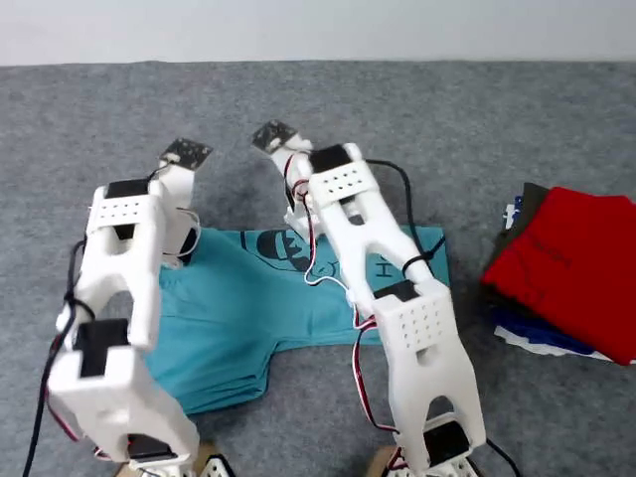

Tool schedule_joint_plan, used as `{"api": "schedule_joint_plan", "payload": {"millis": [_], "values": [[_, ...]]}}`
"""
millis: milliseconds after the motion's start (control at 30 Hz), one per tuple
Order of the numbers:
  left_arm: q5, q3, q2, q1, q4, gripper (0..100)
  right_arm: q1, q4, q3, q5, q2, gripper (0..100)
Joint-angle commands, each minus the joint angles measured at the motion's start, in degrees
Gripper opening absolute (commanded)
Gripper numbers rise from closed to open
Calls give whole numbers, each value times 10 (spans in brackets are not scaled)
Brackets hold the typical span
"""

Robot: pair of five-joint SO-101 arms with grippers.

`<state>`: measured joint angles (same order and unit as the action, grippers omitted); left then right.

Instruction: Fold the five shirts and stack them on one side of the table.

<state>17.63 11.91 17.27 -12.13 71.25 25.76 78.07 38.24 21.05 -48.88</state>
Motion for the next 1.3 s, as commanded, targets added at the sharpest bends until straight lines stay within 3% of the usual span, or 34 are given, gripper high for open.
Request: {"api": "schedule_joint_plan", "payload": {"millis": [0,200,433,667,867,1067,1267], "values": [[-6,-43,40,-34,-9,6,-3,-7,33,-4,-8,9],[-5,-65,61,-57,23,6,-40,-7,57,-4,-26,9],[-5,-65,40,-33,53,6,-45,15,112,-4,-20,9],[-6,-65,-98,17,90,6,-13,126,240,-4,-20,9],[-6,-63,-204,19,133,6,-15,245,332,-6,-21,9],[-27,-33,-246,-29,148,6,-60,251,296,-7,15,9],[-30,0,-265,-75,149,6,-90,250,68,-7,154,9]]}}
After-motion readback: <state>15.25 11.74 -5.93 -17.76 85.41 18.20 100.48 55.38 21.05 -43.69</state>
